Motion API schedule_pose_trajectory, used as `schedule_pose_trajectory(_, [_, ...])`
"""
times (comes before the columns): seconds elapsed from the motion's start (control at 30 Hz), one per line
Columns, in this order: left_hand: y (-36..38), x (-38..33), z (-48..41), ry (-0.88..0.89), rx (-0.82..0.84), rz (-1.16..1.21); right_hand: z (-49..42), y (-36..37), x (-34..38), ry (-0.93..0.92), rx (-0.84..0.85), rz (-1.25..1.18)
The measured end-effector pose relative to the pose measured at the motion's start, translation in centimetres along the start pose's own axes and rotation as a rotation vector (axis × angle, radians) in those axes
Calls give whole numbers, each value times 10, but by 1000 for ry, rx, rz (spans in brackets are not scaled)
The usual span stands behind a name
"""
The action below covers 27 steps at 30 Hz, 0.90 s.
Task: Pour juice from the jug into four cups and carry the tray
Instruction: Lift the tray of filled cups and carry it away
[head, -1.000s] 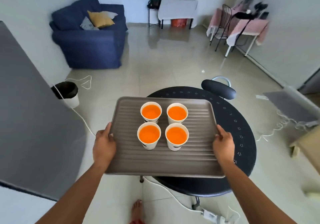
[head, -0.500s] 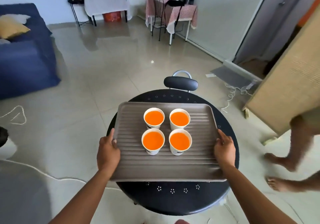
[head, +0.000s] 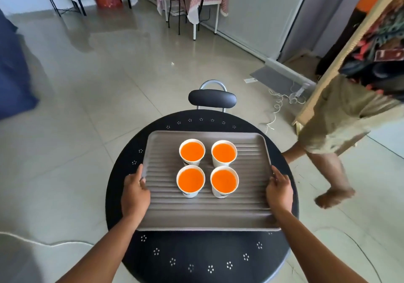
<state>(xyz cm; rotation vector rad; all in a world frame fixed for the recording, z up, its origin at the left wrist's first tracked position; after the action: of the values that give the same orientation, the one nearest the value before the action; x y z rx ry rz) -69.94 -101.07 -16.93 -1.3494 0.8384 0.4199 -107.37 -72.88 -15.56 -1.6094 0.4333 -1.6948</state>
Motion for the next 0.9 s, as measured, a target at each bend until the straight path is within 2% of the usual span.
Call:
schedule_pose_trajectory(0.43, [55,9,-59,10,25,-50,-62,54,-16,52,18,29])
schedule_pose_trajectory(0.9, [87,16,-79,38,48,-124,-84,69,-29,103,25,53])
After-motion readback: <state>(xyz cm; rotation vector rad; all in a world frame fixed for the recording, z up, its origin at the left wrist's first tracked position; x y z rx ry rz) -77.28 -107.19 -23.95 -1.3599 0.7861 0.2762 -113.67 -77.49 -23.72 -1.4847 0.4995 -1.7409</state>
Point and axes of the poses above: each hand's wrist, its own z-axis away from the middle knuckle, its own y-axis out of the palm, x = y × z, the point moved 9 cm from there along -z, towards the middle knuckle, and after that the axes turned 7 degrees about y, right-handed, at the moved point
